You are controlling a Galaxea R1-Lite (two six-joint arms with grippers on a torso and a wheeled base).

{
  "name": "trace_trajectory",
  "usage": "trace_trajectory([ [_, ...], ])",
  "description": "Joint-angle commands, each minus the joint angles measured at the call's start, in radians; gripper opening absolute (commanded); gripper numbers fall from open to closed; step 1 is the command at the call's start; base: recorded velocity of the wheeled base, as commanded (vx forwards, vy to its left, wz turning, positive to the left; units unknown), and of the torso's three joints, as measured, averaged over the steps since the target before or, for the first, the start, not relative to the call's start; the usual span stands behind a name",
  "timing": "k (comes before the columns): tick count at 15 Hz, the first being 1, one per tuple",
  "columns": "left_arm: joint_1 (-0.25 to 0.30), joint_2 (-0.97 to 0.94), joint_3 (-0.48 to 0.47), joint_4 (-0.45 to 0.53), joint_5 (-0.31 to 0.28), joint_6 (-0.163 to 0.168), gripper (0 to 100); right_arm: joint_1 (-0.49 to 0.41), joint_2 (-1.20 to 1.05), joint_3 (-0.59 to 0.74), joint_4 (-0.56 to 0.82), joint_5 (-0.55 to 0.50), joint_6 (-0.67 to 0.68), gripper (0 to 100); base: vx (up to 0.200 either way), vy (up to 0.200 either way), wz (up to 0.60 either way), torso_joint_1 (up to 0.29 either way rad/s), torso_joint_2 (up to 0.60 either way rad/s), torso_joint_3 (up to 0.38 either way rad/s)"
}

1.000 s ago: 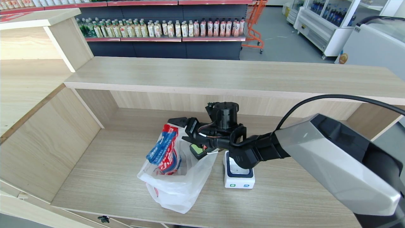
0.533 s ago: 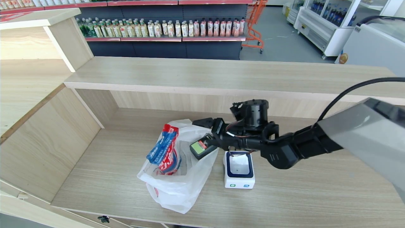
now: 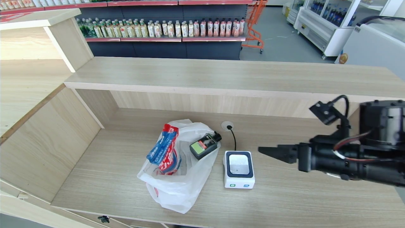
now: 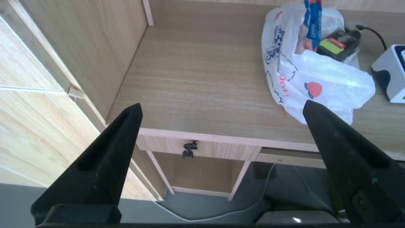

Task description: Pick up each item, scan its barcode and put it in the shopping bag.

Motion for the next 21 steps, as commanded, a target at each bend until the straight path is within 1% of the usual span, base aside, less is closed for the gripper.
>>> trace_trajectory([
  [1, -0.001, 0.000, 0.000, 0.000, 0.000, 0.000, 100, -0.159, -0.378, 0.221, 0.143, -0.261, -0.194, 100, 0.000, 0.000, 0.00, 0.000, 0.00, 0.000],
  [2, -0.001, 0.000, -0.002, 0.000, 0.000, 0.000, 100, -0.186, -0.453, 0.265, 0.150, -0.298, -0.196, 100, 0.000, 0.000, 0.00, 0.000, 0.00, 0.000],
  [3, -0.001, 0.000, 0.000, 0.000, 0.000, 0.000, 100, -0.255, -0.608, 0.353, 0.170, -0.304, -0.203, 100, 0.000, 0.000, 0.00, 0.000, 0.00, 0.000],
  [4, -0.001, 0.000, 0.000, 0.000, 0.000, 0.000, 100, -0.288, -0.682, 0.394, 0.182, -0.307, -0.203, 100, 0.000, 0.000, 0.00, 0.000, 0.00, 0.000],
  [5, -0.001, 0.000, 0.000, 0.000, 0.000, 0.000, 100, -0.367, -0.878, 0.486, 0.221, -0.307, -0.202, 100, 0.000, 0.000, 0.00, 0.000, 0.00, 0.000],
  [6, -0.001, 0.000, 0.000, 0.000, 0.000, 0.000, 100, -0.384, -0.984, 0.521, 0.265, -0.304, -0.202, 100, 0.000, 0.000, 0.00, 0.000, 0.00, 0.000],
  [7, -0.001, 0.000, 0.000, 0.000, 0.000, 0.000, 100, -0.403, -1.191, 0.581, 0.368, -0.319, -0.202, 100, 0.000, 0.000, 0.00, 0.000, 0.00, 0.000],
  [8, -0.001, 0.000, 0.000, 0.000, 0.000, 0.000, 100, -0.446, -1.306, 0.626, 0.434, -0.347, -0.220, 100, 0.000, 0.000, 0.00, 0.000, 0.00, 0.000],
  [9, -0.001, 0.000, 0.000, 0.000, 0.000, 0.000, 100, -0.462, -1.372, 0.615, 0.520, -0.385, -0.206, 100, 0.000, 0.000, 0.00, 0.000, 0.00, 0.000],
  [10, -0.001, 0.000, 0.000, 0.000, 0.000, -0.002, 100, -0.449, -1.375, 0.610, 0.529, -0.388, -0.196, 100, 0.000, 0.000, 0.00, 0.000, 0.00, 0.000],
  [12, -0.001, 0.000, 0.000, 0.000, 0.000, 0.000, 100, -0.412, -1.449, 0.613, 0.523, -0.388, -0.194, 100, 0.000, 0.000, 0.00, 0.000, 0.00, 0.000],
  [15, -0.001, 0.000, 0.000, 0.000, 0.000, 0.000, 100, -0.409, -1.449, 0.613, 0.521, -0.391, -0.202, 100, 0.000, 0.000, 0.00, 0.000, 0.00, 0.000],
  [16, -0.001, 0.000, 0.000, 0.000, 0.000, -0.002, 100, -0.409, -1.449, 0.613, 0.523, -0.393, -0.196, 0, 0.000, 0.000, 0.00, 0.000, 0.00, 0.000],
  [21, -0.001, 0.000, 0.000, 0.000, 0.000, 0.000, 100, -0.409, -1.449, 0.612, 0.525, -0.393, -0.188, 0, 0.000, 0.000, 0.00, 0.000, 0.00, 0.000],
])
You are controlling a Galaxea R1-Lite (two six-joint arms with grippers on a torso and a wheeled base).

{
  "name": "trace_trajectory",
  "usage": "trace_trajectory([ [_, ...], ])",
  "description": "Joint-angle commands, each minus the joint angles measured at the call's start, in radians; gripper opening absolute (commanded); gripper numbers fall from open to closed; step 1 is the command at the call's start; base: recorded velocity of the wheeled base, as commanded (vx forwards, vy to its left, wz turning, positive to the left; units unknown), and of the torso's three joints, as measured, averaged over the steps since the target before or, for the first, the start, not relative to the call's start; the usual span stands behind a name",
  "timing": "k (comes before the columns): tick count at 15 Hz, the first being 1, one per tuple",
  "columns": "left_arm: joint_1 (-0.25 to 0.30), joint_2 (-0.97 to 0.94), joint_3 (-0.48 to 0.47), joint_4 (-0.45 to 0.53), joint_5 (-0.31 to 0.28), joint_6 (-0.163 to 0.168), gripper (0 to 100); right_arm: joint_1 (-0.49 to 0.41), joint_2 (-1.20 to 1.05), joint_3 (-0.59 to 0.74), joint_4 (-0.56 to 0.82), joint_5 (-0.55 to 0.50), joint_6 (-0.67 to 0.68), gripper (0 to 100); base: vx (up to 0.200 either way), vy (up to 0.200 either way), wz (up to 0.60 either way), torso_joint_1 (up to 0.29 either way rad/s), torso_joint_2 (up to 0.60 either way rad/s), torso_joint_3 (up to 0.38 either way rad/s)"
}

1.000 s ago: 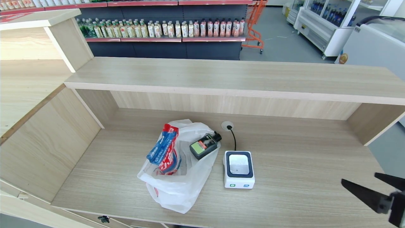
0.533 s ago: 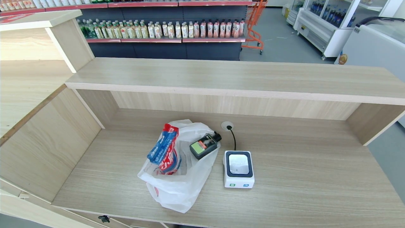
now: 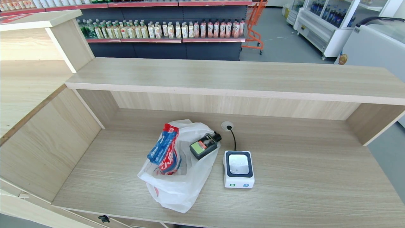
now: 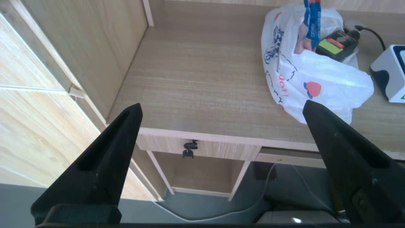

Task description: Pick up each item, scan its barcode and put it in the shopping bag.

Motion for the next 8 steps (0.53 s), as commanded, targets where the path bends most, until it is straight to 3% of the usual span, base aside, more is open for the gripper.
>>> trace_trajectory([
  [1, -0.001, 0.000, 0.000, 0.000, 0.000, 0.000, 100, 0.000, 0.002, 0.000, 0.005, 0.000, 0.000, 0, 0.000, 0.000, 0.00, 0.000, 0.00, 0.000],
  [5, 0.001, 0.000, 0.000, 0.000, 0.000, 0.000, 100, 0.000, 0.002, 0.000, 0.005, 0.000, 0.000, 0, 0.000, 0.000, 0.00, 0.000, 0.00, 0.000],
  [8, 0.001, 0.000, 0.000, 0.000, 0.000, 0.003, 100, 0.000, 0.002, 0.000, 0.005, 0.000, 0.000, 0, 0.200, -0.200, 0.00, 0.002, 0.00, 0.002],
])
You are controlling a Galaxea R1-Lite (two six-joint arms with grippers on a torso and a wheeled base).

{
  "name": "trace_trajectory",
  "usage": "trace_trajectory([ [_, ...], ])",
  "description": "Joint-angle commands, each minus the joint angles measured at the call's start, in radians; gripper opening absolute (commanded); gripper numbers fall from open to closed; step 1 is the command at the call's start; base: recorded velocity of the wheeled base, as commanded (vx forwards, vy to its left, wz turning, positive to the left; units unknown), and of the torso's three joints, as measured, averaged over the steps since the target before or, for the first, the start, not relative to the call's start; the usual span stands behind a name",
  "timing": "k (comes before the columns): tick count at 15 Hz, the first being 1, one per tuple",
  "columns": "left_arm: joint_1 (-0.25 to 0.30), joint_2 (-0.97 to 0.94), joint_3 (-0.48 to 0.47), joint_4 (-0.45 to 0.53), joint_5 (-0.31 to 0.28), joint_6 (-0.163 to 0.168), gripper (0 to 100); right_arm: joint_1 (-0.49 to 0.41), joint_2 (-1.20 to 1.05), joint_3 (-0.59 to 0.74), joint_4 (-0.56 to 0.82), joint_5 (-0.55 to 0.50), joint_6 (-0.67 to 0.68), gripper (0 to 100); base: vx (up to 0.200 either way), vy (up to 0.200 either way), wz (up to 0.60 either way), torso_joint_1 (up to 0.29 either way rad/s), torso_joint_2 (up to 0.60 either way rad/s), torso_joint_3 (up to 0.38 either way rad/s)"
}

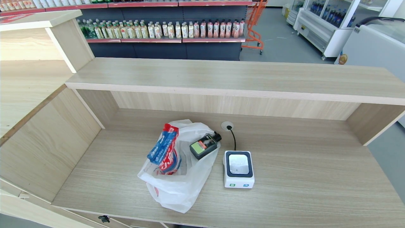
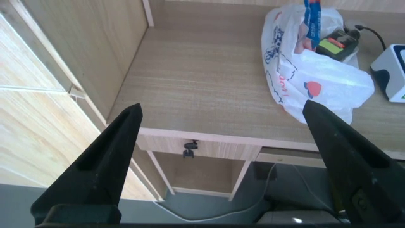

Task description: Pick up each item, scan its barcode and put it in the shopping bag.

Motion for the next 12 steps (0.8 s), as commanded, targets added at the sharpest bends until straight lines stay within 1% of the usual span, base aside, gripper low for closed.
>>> trace_trajectory([
  [1, -0.001, 0.000, 0.000, 0.000, 0.000, 0.000, 100, 0.000, 0.005, 0.000, 0.001, 0.000, 0.000, 0, 0.200, -0.200, 0.00, 0.002, 0.00, 0.002],
  [2, -0.001, 0.000, 0.000, 0.000, 0.000, -0.001, 100, 0.000, 0.005, 0.000, 0.001, 0.000, 0.000, 0, 0.200, -0.200, 0.00, 0.002, 0.00, 0.002],
  [12, 0.001, 0.000, 0.000, 0.000, 0.000, -0.003, 100, 0.000, 0.005, 0.000, 0.001, 0.000, 0.000, 0, 0.000, 0.000, 0.00, 0.000, 0.00, 0.000],
])
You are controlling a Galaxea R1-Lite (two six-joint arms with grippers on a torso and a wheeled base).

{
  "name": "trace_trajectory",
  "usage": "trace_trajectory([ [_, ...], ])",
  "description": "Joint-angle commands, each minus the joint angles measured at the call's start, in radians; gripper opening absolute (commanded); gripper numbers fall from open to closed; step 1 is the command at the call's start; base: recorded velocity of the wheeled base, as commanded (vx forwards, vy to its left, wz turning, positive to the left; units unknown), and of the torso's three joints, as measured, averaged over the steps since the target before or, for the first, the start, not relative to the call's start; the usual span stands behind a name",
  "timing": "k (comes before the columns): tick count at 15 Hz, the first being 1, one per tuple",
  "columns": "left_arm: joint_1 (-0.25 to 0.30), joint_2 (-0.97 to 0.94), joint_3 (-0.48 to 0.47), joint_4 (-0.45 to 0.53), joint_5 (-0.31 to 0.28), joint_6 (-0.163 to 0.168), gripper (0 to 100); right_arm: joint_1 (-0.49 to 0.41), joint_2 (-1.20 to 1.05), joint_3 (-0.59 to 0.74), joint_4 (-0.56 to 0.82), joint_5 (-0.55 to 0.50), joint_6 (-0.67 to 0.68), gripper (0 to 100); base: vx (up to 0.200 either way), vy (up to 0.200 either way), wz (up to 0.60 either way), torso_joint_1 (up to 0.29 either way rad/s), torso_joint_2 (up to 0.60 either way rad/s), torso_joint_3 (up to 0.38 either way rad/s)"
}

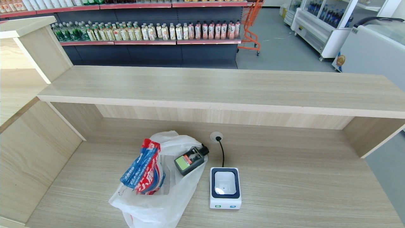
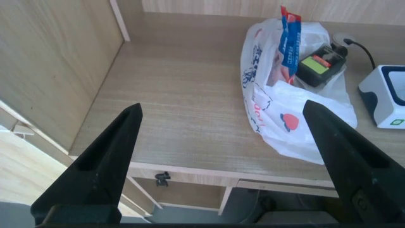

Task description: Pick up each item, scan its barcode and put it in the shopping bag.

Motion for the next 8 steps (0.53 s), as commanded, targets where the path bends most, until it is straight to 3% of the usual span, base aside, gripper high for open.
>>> trace_trajectory([
  [1, 0.000, 0.000, 0.000, 0.000, 0.000, 0.000, 100, 0.000, 0.004, 0.000, 0.000, 0.000, 0.000, 0, 0.000, 0.000, 0.00, 0.000, 0.00, 0.000],
  [8, 0.000, 0.001, 0.000, 0.000, 0.000, 0.000, 100, 0.000, 0.004, 0.000, 0.000, 0.000, -0.003, 0, 0.000, 0.000, 0.00, 0.000, 0.00, 0.000],
])
